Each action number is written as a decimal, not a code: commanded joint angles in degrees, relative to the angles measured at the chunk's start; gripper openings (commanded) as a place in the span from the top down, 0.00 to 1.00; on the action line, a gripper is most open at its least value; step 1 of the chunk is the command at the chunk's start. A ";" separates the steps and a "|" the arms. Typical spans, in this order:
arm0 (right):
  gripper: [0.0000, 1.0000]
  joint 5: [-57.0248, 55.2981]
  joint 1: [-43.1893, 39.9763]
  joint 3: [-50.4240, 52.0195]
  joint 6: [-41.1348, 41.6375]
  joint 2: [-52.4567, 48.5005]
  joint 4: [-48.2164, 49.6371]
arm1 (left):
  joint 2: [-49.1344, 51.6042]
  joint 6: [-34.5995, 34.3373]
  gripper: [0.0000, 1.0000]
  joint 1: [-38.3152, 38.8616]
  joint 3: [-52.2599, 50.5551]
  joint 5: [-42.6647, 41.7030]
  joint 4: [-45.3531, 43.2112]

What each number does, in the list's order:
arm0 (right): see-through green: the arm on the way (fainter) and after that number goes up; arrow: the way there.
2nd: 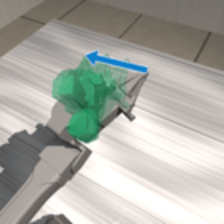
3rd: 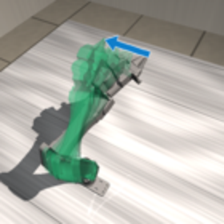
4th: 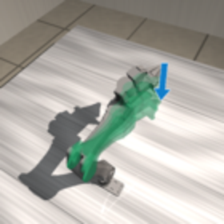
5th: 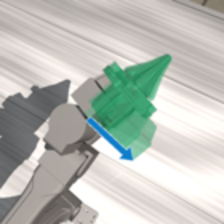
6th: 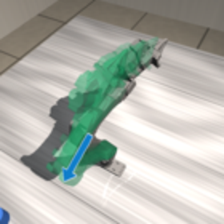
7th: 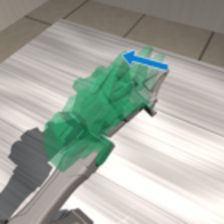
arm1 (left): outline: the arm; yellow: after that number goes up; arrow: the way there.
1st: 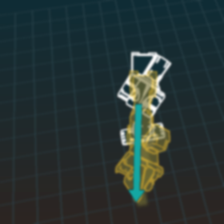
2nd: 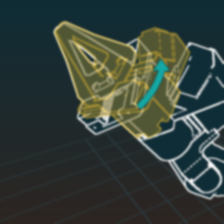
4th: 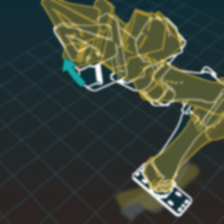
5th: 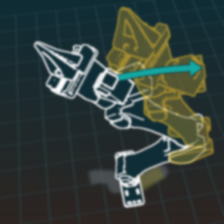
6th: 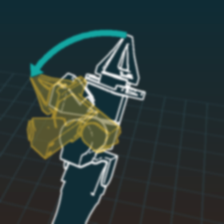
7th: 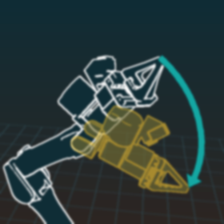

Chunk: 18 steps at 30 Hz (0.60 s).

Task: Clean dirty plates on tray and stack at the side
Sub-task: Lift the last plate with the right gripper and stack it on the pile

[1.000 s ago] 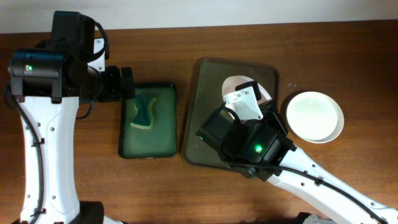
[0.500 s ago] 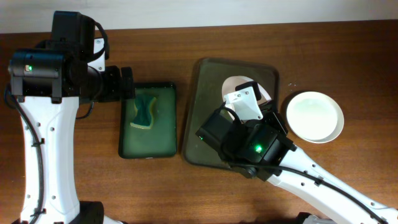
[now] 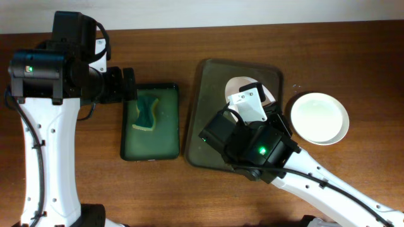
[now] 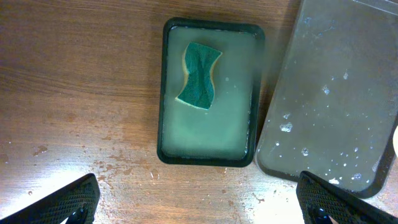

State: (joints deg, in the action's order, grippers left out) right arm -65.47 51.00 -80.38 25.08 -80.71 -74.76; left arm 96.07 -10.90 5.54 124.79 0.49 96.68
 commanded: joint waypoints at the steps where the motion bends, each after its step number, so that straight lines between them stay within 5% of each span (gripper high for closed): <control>1: 0.96 -0.52 0.24 -1.18 0.96 0.31 0.28 | -1.18 0.33 0.01 0.02 0.07 0.63 0.02; 14: 0.96 2.67 0.24 -1.18 0.94 0.31 0.61 | -1.18 0.33 0.01 0.02 0.07 0.63 0.02; 18: 0.96 15.72 0.24 -1.18 0.96 0.31 0.98 | -1.18 0.33 0.01 0.02 0.07 0.61 0.02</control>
State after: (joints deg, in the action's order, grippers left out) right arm -57.78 51.00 -80.38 25.15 -80.71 -74.32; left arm 96.07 -10.90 5.54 124.79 0.49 96.68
